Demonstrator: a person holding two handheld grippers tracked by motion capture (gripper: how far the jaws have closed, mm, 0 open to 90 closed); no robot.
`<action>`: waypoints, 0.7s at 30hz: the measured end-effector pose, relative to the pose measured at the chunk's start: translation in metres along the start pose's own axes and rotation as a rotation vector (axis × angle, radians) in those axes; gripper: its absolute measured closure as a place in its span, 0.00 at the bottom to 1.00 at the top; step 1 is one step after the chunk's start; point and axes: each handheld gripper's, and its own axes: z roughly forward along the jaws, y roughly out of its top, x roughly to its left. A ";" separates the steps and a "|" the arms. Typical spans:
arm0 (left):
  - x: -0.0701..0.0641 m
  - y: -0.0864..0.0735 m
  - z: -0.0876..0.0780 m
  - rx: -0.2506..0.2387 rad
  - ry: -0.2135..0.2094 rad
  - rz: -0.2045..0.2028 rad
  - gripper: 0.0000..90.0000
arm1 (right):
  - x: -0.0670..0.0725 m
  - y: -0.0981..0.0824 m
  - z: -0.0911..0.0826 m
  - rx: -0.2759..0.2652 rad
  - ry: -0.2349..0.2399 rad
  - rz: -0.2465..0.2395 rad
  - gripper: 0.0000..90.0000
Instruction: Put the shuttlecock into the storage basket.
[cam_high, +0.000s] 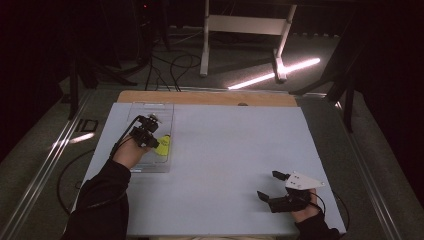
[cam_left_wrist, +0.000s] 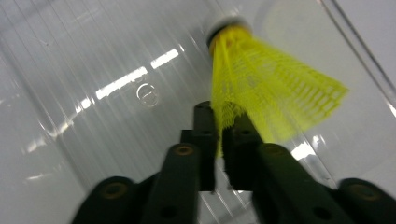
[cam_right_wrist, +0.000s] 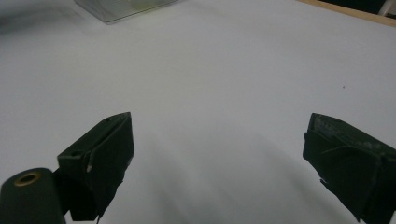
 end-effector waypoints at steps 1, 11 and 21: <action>-0.001 0.000 -0.001 0.003 0.000 0.004 0.84 | 0.000 0.000 0.000 0.000 0.000 0.001 0.10; -0.012 0.000 -0.026 -0.043 0.038 0.005 0.37 | 0.000 0.000 0.000 0.001 -0.001 0.000 0.10; -0.018 0.001 -0.041 -0.079 0.061 -0.007 0.15 | 0.000 0.000 0.000 0.001 -0.003 0.000 0.10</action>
